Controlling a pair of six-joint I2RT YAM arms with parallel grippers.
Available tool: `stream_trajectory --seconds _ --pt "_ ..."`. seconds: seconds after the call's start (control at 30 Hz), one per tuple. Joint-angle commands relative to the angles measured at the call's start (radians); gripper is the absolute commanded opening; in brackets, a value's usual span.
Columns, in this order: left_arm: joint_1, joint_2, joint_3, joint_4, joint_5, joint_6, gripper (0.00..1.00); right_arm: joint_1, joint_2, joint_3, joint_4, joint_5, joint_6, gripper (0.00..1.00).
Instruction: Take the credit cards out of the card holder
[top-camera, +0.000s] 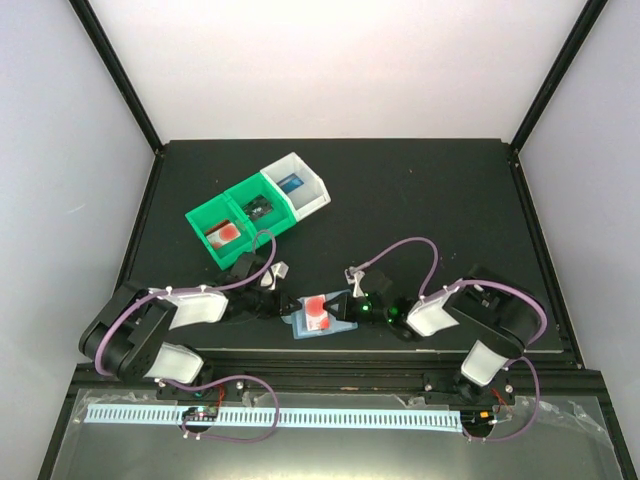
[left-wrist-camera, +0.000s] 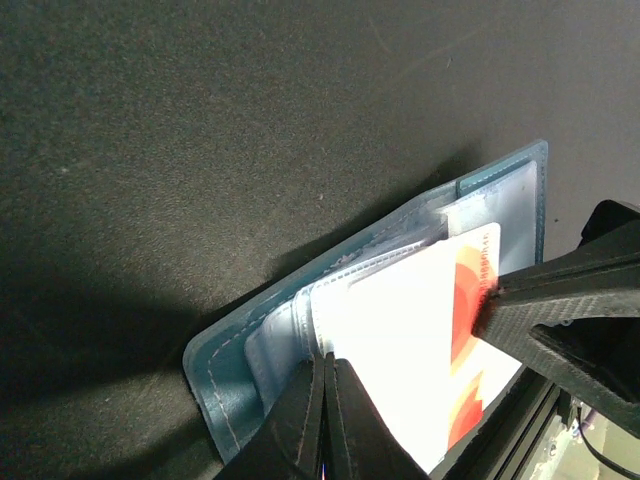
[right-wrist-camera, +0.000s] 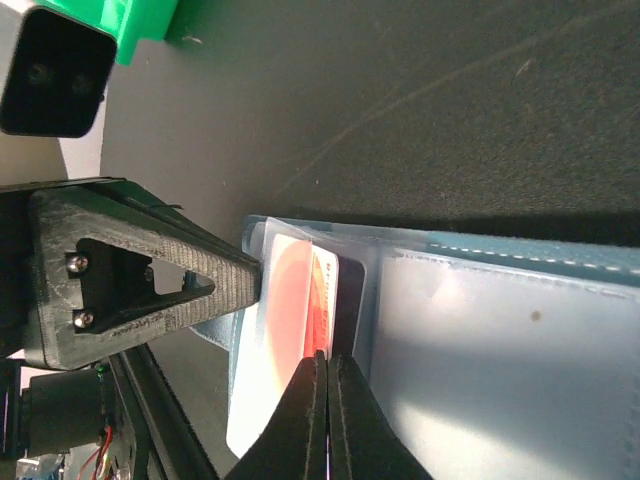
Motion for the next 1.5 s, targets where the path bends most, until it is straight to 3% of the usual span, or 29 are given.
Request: stream_trajectory --seconds 0.0,0.47,0.6,1.0,1.2,1.47 --pt "-0.011 0.05 -0.004 -0.065 -0.064 0.019 0.02 -0.018 -0.063 -0.039 -0.031 0.056 -0.02 0.01" --pt "-0.012 0.034 0.015 -0.048 -0.024 -0.002 0.03 -0.021 -0.181 -0.107 -0.079 0.099 0.001 0.01" --pt "-0.012 -0.01 0.014 -0.035 0.009 -0.036 0.14 -0.022 -0.223 -0.125 -0.098 0.121 0.019 0.01" --pt "-0.018 -0.307 0.074 -0.167 -0.013 -0.074 0.63 -0.023 -0.41 -0.166 -0.152 0.158 0.074 0.01" --pt "-0.021 -0.437 0.038 -0.097 0.031 -0.158 0.72 -0.022 -0.489 -0.148 -0.134 0.151 0.128 0.01" --pt "-0.023 -0.592 -0.048 0.071 0.078 -0.326 0.73 -0.022 -0.544 -0.088 -0.066 0.145 0.218 0.01"
